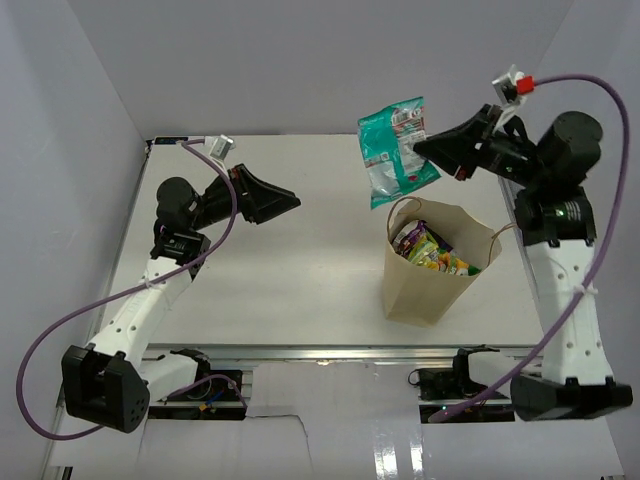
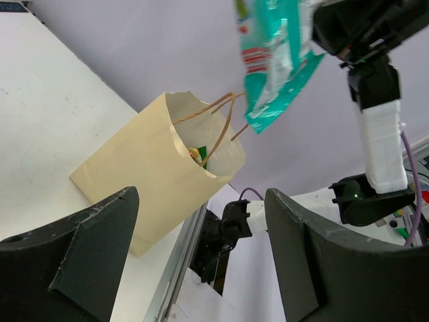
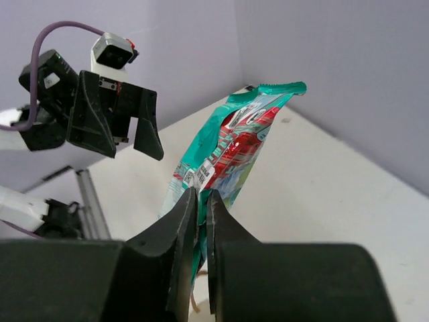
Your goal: Place the snacks into the paper bag
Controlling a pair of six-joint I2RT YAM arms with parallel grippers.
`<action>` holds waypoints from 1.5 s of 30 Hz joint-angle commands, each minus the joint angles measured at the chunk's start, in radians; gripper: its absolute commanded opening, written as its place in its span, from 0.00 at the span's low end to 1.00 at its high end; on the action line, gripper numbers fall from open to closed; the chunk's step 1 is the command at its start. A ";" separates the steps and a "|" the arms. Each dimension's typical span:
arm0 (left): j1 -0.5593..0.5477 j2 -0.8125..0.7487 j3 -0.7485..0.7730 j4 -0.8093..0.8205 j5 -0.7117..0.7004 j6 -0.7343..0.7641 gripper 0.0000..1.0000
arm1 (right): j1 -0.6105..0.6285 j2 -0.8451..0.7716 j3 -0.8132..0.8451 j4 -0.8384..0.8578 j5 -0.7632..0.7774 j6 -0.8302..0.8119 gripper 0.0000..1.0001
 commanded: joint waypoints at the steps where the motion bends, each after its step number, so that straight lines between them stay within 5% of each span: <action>1: 0.011 -0.032 -0.045 0.019 0.019 0.037 0.87 | -0.044 -0.146 -0.008 -0.113 0.013 -0.216 0.08; 6: 0.024 -0.046 -0.092 0.017 0.042 0.072 0.87 | -0.086 -0.312 -0.047 -0.334 0.233 -0.528 0.08; 13: 0.062 -0.035 -0.105 0.011 0.070 0.088 0.88 | -0.086 -0.419 -0.079 -0.465 0.504 -0.630 0.08; 22: 0.074 -0.055 -0.141 0.003 0.079 0.101 0.89 | -0.086 -0.451 -0.228 -0.501 0.578 -0.740 0.08; 24: 0.080 -0.064 -0.144 -0.030 0.067 0.112 0.98 | -0.087 -0.451 -0.258 -0.506 0.566 -0.778 0.08; 27: 0.084 -0.093 -0.119 -0.151 0.006 0.192 0.98 | -0.086 -0.428 -0.227 -0.543 0.549 -0.812 0.31; 28: 0.085 -0.103 -0.106 -0.194 -0.052 0.224 0.98 | -0.086 -0.416 -0.213 -0.552 0.557 -0.814 0.52; 31: 0.085 -0.127 -0.021 -0.391 -0.195 0.360 0.98 | -0.086 -0.384 -0.157 -0.560 0.622 -0.750 0.94; 38: 0.085 -0.152 0.099 -0.546 -0.309 0.491 0.98 | -0.086 -0.249 0.001 -0.652 1.090 -0.328 0.90; 45: 0.087 -0.147 0.092 -0.537 -0.312 0.483 0.98 | -0.086 -0.253 0.021 -0.635 1.222 -0.307 0.90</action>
